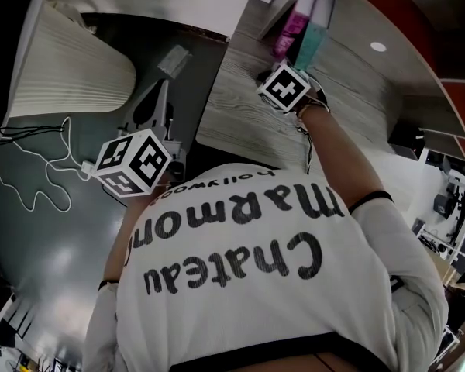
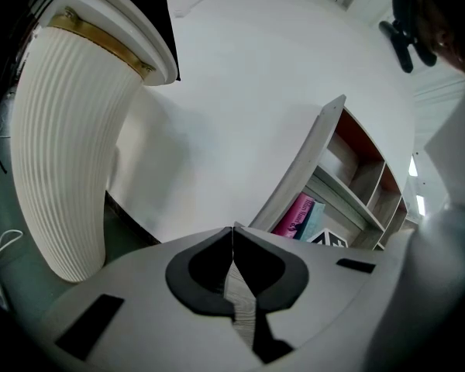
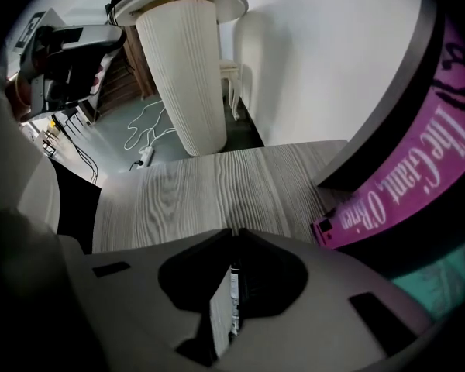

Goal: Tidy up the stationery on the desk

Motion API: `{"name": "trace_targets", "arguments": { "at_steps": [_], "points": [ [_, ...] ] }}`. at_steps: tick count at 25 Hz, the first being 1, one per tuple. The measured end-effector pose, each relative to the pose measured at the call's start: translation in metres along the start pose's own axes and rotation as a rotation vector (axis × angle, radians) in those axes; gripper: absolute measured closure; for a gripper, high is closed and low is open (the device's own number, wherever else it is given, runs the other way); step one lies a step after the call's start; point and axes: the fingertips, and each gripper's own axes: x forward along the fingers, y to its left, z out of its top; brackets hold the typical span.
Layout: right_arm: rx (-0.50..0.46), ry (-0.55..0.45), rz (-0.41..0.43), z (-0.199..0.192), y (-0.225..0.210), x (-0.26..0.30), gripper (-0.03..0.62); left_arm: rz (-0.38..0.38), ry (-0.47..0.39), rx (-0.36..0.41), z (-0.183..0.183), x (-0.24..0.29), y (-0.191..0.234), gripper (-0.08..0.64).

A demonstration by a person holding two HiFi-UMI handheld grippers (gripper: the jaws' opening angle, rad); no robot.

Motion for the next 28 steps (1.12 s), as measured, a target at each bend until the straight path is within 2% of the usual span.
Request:
{"name": "trace_targets", "arguments": {
  "at_steps": [3,7,12,15,23,28],
  "points": [
    [0.041,0.022,-0.006,-0.007,0.006,-0.004,0.549,-0.008,0.002,0.002,-0.001,-0.002,-0.002,0.545],
    [0.129,-0.086,-0.033,0.001,0.012,-0.021,0.549,-0.023,0.000,0.008,0.003,-0.004,-0.007,0.545],
    [0.378,-0.302,0.017,0.010,0.024,-0.060,0.549,-0.083,-0.024,-0.025,0.012,-0.003,-0.025,0.545],
    [0.472,-0.426,-0.009,0.012,0.019,-0.089,0.549,-0.110,-0.021,0.002,0.011,-0.002,-0.038,0.545],
    [0.634,-0.761,-0.106,0.022,0.001,-0.175,0.549,-0.247,0.005,0.069,0.006,0.019,-0.097,0.545],
    [0.648,-0.989,-0.246,0.002,-0.009,-0.242,0.551,-0.338,0.028,0.135,0.000,0.036,-0.145,0.545]
  ]
}}
